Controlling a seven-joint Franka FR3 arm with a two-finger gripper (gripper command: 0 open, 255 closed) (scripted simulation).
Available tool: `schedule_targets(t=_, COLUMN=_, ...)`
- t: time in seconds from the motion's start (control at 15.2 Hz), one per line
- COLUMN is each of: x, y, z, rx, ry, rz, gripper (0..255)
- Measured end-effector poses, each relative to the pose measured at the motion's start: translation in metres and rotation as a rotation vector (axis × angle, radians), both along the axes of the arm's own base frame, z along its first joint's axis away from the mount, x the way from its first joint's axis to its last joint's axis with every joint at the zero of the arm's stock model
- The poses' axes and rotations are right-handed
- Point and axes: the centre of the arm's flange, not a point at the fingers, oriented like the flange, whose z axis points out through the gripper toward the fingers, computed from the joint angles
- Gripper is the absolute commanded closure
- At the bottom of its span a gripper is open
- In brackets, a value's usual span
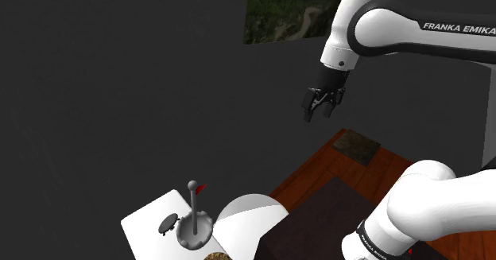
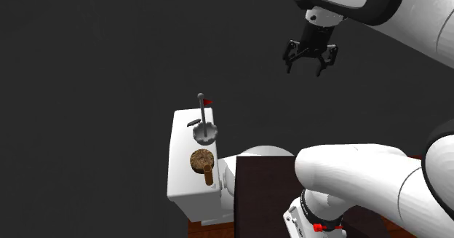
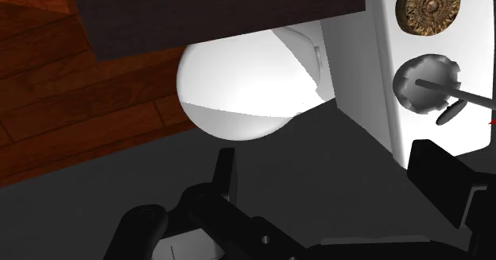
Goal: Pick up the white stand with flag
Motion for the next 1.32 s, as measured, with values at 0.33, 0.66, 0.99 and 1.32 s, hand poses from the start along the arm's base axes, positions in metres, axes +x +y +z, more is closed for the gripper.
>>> schedule_targets(t=0.33, x=0.016, y=0.035, z=-0.016, rx=-0.008, ry=0.006, rz=0.028, gripper=0)
schedule_targets(t=0.66, x=0.042, y=0.092, z=-0.038, rx=-0.020, ry=0.015, rz=0.073, gripper=0)
schedule_targets(t=0.99, x=0.067, y=0.151, z=-0.062, rx=-0.031, ry=0.025, rz=0.118, gripper=0)
schedule_targets(t=1.32, x=0.090, y=0.213, z=-0.087, rx=-0.043, ry=0.034, rz=0.163, gripper=0)
